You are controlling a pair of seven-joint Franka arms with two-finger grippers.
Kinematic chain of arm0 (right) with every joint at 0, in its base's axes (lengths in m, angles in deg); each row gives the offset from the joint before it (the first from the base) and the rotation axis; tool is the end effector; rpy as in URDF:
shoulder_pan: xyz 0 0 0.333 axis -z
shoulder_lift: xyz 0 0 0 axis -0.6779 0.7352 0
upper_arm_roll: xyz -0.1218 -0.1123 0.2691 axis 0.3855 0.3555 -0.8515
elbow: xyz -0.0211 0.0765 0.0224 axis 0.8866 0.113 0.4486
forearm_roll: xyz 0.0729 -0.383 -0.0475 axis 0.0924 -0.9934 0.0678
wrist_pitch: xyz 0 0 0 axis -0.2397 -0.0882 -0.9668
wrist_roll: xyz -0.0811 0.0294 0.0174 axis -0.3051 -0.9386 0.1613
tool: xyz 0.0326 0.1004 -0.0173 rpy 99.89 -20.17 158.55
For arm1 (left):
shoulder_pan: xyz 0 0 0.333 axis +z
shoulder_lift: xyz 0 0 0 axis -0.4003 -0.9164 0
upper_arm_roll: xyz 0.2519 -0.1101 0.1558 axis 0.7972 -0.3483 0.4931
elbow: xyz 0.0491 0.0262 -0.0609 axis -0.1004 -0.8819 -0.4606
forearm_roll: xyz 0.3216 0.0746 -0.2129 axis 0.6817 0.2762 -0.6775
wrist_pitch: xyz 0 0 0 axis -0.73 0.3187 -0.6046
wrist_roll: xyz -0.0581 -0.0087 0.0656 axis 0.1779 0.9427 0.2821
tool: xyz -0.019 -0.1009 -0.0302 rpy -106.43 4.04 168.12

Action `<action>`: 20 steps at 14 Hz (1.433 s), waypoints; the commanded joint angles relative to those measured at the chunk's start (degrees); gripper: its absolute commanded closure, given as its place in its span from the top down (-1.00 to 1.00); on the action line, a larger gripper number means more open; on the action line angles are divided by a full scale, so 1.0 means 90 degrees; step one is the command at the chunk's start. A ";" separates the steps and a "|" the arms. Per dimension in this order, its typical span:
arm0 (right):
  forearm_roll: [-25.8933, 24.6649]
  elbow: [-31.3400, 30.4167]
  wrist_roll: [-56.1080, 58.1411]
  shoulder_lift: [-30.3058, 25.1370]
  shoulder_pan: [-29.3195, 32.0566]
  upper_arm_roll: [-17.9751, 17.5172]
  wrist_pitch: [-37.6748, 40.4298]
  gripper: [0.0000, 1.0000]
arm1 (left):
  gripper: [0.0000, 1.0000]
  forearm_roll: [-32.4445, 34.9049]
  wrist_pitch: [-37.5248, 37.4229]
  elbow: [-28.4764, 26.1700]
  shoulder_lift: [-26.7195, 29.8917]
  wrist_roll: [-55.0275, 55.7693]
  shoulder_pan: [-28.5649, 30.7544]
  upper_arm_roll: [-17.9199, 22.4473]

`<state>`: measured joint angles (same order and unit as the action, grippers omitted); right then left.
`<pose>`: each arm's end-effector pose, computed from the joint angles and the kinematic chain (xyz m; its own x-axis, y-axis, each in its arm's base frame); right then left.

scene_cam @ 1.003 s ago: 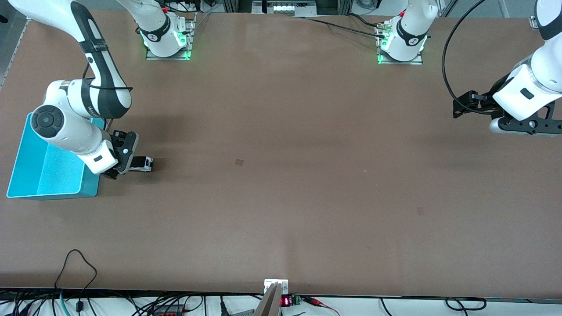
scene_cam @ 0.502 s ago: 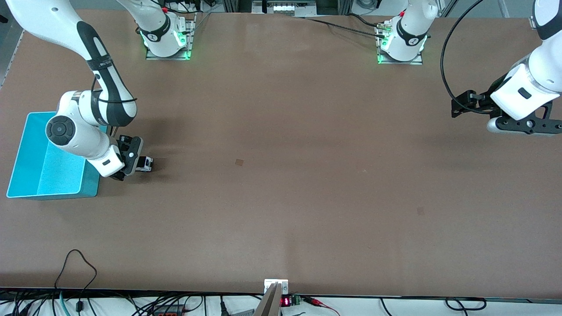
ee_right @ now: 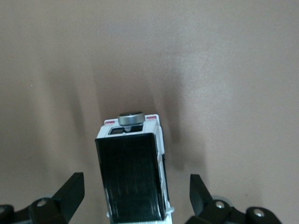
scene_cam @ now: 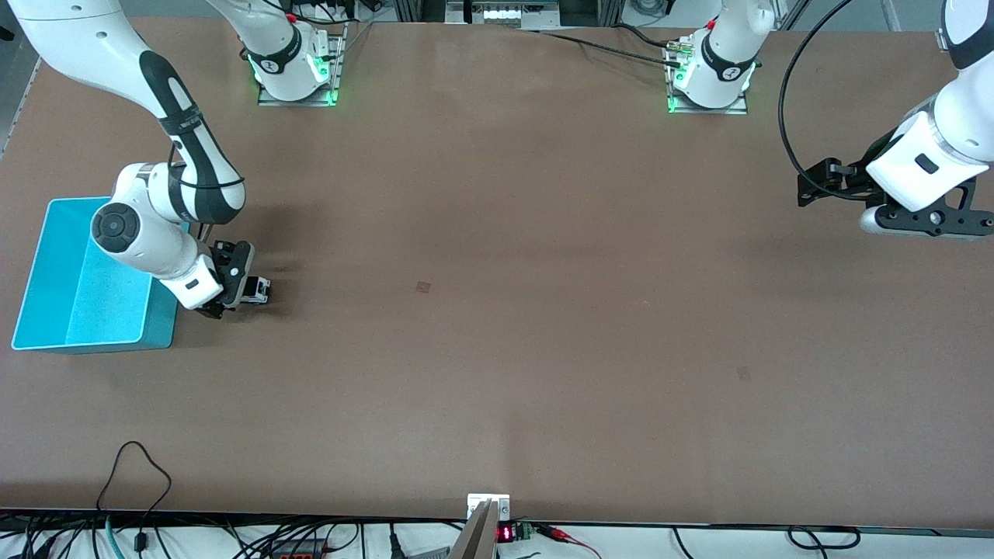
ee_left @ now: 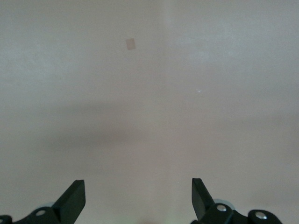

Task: Wind and store white jeep toy
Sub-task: 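Lower the right gripper and grasp the jeep, then lift the jeep with the right gripper over the blue bin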

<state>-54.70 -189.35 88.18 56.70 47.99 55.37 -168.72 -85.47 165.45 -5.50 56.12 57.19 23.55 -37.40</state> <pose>0.5744 -0.0176 0.2009 0.1414 0.9894 -0.0340 0.9896 -0.1422 -0.0200 0.5665 -0.0515 0.5851 0.9910 -0.0594 -0.1197 -0.0605 -0.9982 -0.0054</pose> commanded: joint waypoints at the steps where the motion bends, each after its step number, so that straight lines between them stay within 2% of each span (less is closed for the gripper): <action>1: -0.0039 -0.0106 0.0124 -0.0022 0.0103 -0.0077 -0.0185 1.00 | 1.00 -0.0141 -0.0150 0.0143 -0.0027 0.0037 -0.0004 0.0018; 3: -0.0029 -0.0106 0.0211 -0.0003 0.0103 -0.0077 -0.0204 1.00 | 1.00 -0.0141 -0.0150 0.0143 -0.0027 0.0047 -0.0023 0.0008; 4: -0.0029 -0.0106 0.0241 0.0007 0.0103 -0.0077 -0.0204 0.86 | 1.00 -0.0141 -0.0150 0.0143 -0.0027 0.0047 -0.0023 0.0008; 5: -0.0029 -0.0106 0.0289 0.0007 0.0103 -0.0077 -0.0204 0.59 | 1.00 -0.0141 -0.0150 0.0143 -0.0027 0.0037 -0.0023 0.0008; 8: -0.0029 -0.0106 0.0299 0.0007 0.0103 -0.0087 -0.0195 -0.46 | 1.00 -0.0141 -0.0150 0.0143 -0.0027 0.0037 -0.0023 0.0008; 10: -0.0020 -0.0087 0.0290 -0.0051 0.0093 -0.0087 -0.0165 -1.00 | 1.00 -0.0141 -0.0150 0.0143 -0.0017 0.0037 -0.0023 0.0008; 12: -0.0010 0.0059 0.0261 -0.0119 0.0084 -0.0155 -0.0049 -1.00 | 1.00 -0.0141 -0.0150 0.0143 -0.0017 0.0037 -0.0023 0.0008; 14: 0.0019 0.0535 0.0231 -0.0120 0.0064 -0.0185 0.0525 -1.00 | 1.00 -0.0141 -0.0150 0.0143 -0.0017 0.0037 -0.0023 -0.0011; 16: 0.0262 0.1189 0.0231 -0.0120 0.0054 -0.0185 0.1228 -1.00 | 1.00 -0.0141 -0.0160 0.0143 -0.0017 0.0037 -0.0023 -0.0041; 19: 0.0750 0.1680 -0.0069 -0.0217 0.0103 -0.0136 0.1631 -1.00 | 1.00 -0.0141 -0.0160 0.0143 -0.0017 0.0037 -0.0023 -0.0041; 20: 0.0761 0.1787 -0.0284 -0.0275 0.0103 -0.0107 0.1651 -1.00 | 1.00 -0.0131 -0.0160 0.0143 -0.0017 0.0027 -0.0023 -0.0041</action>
<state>-49.33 -175.35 88.40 55.48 48.10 54.54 -156.03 -85.47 165.33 -5.43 56.12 57.19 23.40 -37.78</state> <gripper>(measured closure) 0.485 0.000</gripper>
